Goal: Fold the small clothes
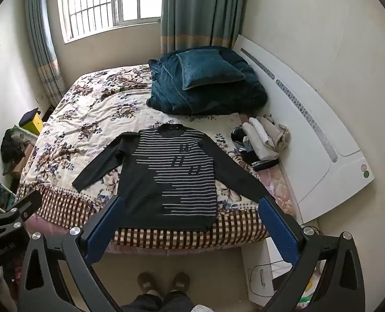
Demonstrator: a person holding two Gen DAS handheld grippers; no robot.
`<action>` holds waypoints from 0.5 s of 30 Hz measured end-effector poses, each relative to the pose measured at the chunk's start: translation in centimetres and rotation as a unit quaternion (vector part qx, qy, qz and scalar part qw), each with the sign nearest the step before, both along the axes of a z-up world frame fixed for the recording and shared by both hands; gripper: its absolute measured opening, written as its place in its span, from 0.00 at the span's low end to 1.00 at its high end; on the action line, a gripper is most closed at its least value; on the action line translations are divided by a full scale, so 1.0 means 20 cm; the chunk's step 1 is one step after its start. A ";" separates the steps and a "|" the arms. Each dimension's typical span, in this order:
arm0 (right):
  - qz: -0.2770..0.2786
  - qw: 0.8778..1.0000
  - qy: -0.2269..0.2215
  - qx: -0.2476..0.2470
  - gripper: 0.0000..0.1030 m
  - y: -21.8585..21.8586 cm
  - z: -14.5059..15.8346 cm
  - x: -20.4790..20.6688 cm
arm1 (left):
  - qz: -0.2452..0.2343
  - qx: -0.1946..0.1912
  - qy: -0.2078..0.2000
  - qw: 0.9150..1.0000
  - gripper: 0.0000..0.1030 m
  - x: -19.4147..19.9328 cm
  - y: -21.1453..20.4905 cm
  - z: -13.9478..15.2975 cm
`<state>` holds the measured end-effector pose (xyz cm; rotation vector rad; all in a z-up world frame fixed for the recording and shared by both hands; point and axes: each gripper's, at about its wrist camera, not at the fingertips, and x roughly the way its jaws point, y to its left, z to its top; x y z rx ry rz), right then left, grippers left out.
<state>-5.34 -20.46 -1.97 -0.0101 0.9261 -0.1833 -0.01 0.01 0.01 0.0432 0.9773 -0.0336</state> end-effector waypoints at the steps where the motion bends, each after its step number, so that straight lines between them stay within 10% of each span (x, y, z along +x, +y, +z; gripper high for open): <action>1: 0.000 1.000 0.000 0.000 1.00 0.00 0.00 0.00 | 0.001 0.001 -0.001 1.000 1.00 0.00 0.00 0.00; 15: 0.001 1.000 -0.005 -0.001 1.00 0.00 0.02 -0.02 | 0.004 0.002 -0.003 1.000 1.00 0.01 -0.01 0.00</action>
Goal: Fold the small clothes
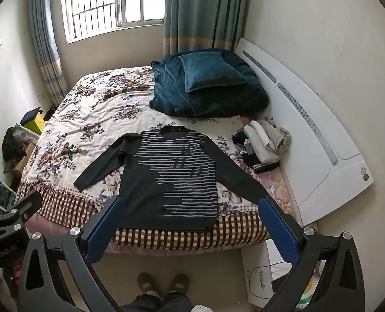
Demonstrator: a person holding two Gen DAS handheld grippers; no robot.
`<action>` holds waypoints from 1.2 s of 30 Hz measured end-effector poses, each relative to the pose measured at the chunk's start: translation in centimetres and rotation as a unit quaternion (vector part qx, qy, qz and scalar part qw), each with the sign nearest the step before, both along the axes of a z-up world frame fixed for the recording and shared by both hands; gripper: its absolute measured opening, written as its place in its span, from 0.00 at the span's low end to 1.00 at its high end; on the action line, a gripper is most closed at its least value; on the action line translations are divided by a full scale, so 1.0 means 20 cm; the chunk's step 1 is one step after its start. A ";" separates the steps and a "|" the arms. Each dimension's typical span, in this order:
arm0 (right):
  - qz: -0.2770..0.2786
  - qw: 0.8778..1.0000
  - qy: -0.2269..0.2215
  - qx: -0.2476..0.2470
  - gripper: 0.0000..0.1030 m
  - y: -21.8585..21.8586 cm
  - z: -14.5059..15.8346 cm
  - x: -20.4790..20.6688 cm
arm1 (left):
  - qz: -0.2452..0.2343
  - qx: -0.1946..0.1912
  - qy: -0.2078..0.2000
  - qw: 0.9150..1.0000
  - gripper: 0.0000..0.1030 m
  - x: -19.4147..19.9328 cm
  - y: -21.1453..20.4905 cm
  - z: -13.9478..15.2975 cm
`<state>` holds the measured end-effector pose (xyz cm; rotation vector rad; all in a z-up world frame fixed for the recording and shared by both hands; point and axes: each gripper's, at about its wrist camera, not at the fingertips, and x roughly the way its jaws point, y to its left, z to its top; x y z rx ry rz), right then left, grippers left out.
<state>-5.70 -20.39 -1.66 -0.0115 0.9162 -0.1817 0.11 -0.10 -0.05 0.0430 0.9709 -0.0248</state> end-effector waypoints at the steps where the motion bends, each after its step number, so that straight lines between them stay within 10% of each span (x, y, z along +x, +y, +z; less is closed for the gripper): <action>1: 0.000 1.000 0.001 -0.001 1.00 0.00 0.00 0.00 | 0.000 0.000 -0.001 1.000 1.00 -0.01 0.02 0.00; 36: 0.003 1.000 -0.004 0.006 1.00 0.01 0.09 0.02 | 0.004 0.003 -0.018 1.000 1.00 0.01 -0.01 0.09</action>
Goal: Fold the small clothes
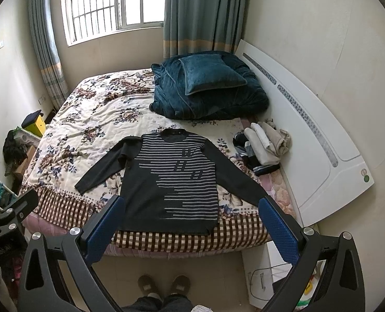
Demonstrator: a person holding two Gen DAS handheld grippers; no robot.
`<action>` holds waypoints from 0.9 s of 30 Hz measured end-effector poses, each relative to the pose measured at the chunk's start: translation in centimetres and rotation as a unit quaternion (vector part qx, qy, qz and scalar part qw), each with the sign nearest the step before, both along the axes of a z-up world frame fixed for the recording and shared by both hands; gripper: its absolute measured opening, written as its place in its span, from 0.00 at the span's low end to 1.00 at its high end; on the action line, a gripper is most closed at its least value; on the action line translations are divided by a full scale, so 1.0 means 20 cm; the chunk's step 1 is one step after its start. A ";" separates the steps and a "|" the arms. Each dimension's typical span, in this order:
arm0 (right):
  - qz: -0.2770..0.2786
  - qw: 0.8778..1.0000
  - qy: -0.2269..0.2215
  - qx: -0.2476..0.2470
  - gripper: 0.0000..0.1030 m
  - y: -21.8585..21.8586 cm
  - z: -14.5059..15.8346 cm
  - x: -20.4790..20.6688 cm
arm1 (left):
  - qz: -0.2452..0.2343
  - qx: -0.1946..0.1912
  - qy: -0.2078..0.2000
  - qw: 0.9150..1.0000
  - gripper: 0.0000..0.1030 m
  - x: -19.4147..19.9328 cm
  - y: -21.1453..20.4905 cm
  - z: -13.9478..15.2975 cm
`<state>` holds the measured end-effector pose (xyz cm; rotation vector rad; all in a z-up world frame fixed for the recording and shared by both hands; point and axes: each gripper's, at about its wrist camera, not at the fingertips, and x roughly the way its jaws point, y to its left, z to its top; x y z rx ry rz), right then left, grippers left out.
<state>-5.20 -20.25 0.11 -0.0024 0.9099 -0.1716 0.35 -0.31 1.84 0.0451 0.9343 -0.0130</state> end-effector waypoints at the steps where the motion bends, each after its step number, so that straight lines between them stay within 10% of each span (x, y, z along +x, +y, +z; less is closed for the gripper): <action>1: 0.000 1.000 0.000 0.000 1.00 0.00 -0.01 0.00 | 0.000 -0.001 0.000 1.000 1.00 0.00 0.00 0.00; 27: 0.001 1.000 -0.005 -0.002 1.00 0.00 0.03 0.02 | 0.000 -0.002 -0.003 1.000 1.00 0.00 0.01 0.00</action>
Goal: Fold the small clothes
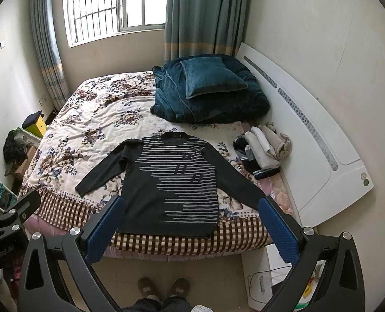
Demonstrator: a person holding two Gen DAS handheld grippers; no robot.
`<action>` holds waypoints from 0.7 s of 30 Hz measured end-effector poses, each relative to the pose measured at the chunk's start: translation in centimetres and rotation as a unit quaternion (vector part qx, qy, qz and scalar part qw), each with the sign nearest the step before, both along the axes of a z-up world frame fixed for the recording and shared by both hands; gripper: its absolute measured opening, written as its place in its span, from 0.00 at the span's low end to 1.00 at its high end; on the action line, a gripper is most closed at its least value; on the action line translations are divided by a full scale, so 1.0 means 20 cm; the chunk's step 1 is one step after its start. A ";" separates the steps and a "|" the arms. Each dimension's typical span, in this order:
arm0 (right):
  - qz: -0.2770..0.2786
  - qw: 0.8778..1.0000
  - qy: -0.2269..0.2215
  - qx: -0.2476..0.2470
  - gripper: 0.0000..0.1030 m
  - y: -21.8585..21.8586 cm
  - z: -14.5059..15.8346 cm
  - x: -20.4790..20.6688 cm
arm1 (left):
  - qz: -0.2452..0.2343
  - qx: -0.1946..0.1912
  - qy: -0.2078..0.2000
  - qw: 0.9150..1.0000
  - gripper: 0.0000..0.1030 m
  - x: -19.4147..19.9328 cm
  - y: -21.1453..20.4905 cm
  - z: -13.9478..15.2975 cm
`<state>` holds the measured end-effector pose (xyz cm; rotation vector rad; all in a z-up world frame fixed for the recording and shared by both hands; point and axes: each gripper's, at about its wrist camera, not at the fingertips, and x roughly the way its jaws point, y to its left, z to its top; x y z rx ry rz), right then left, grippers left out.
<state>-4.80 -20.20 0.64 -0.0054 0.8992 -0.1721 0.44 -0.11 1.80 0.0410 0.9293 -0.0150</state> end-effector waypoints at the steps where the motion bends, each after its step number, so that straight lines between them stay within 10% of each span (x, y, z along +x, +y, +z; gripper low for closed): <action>1: 0.000 1.000 0.000 0.000 1.00 0.00 -0.01 0.00 | 0.000 0.001 -0.001 1.000 1.00 0.00 0.00 0.00; 21: -0.015 1.000 -0.004 0.002 1.00 0.04 0.06 0.07 | -0.003 0.001 -0.009 1.000 1.00 0.03 -0.01 -0.02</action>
